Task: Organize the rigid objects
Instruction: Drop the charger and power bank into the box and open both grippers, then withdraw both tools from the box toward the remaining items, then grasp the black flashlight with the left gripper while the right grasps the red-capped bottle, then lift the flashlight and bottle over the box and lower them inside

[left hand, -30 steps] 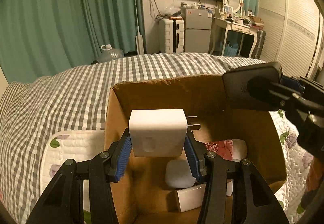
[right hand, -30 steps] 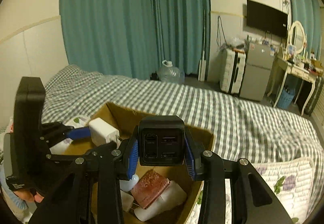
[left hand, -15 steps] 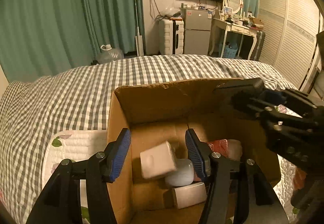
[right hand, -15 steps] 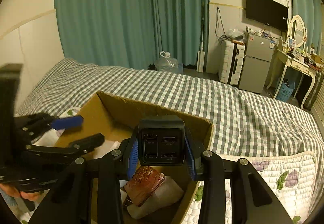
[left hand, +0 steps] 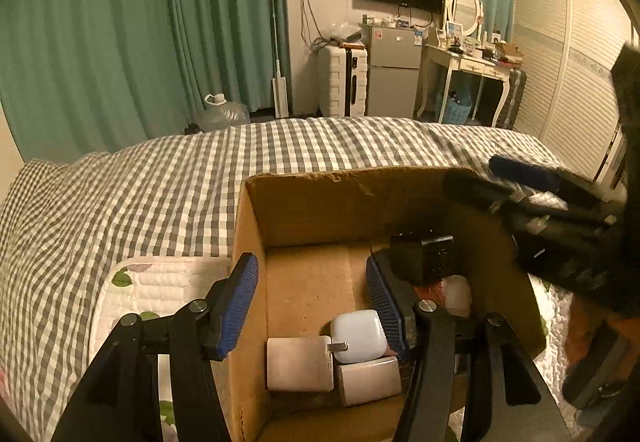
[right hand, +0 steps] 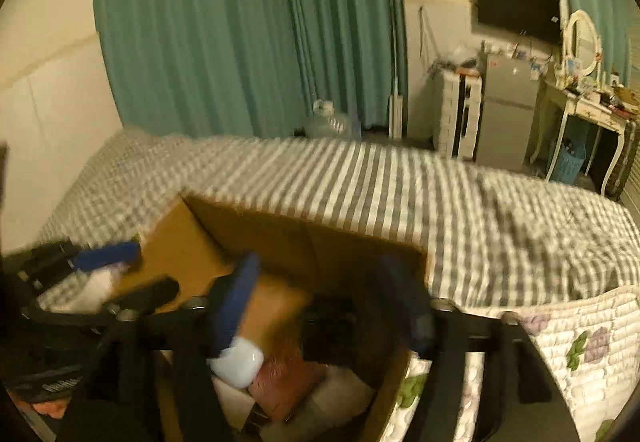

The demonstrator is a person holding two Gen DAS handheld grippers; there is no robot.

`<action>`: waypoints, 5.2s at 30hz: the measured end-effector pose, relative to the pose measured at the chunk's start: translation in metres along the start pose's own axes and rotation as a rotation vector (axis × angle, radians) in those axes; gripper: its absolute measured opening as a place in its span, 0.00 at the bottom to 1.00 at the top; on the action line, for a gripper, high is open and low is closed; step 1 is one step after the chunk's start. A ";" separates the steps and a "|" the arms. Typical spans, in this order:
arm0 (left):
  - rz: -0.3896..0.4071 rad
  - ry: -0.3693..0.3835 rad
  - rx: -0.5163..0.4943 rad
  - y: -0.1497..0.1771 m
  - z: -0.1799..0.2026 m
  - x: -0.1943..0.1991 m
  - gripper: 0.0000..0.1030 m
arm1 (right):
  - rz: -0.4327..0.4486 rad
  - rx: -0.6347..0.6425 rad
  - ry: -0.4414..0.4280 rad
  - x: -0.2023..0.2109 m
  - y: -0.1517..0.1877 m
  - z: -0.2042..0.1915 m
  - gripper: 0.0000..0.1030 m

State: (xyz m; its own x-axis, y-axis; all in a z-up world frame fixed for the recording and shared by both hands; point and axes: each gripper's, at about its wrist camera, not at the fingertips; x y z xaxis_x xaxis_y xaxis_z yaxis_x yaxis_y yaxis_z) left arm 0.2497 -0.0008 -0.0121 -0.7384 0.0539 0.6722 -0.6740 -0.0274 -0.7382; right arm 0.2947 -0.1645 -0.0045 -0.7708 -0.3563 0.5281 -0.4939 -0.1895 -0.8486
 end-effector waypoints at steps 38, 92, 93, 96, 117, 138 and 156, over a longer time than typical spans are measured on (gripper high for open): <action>-0.121 -0.144 0.152 0.130 -0.043 0.032 0.60 | -0.284 -0.032 0.035 0.032 0.156 -0.080 0.92; -0.299 -0.049 0.243 0.187 0.006 0.030 0.41 | -0.184 -0.078 0.129 0.107 0.159 -0.062 0.78; -0.291 -0.043 0.238 0.186 0.008 0.033 0.40 | -0.181 -0.076 0.130 0.110 0.159 -0.063 0.78; -0.250 -0.040 0.217 0.184 0.009 0.050 0.40 | -0.175 -0.077 0.125 0.119 0.160 -0.064 0.78; 0.050 -0.018 0.166 0.062 0.010 0.135 0.40 | -0.005 -0.007 0.040 0.168 0.060 -0.061 0.78; -0.087 -0.010 0.056 0.014 -0.006 -0.025 0.40 | -0.047 -0.047 0.038 0.020 0.011 -0.011 0.78; -0.052 -0.046 0.062 0.009 -0.012 -0.019 0.44 | -0.074 -0.043 0.058 0.016 0.024 -0.010 0.78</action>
State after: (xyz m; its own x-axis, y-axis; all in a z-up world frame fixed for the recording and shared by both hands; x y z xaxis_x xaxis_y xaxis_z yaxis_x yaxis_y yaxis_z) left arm 0.2580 0.0099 -0.0318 -0.7018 0.0109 0.7123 -0.7102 -0.0877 -0.6985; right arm 0.2668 -0.1660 -0.0159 -0.7526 -0.2893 0.5915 -0.5665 -0.1732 -0.8056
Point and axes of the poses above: each gripper's, at about its wrist camera, not at the fingertips, and x roughly against the way its jaws point, z to its right, y to its underside, and after that the axes turned 7 degrees about x, right-handed
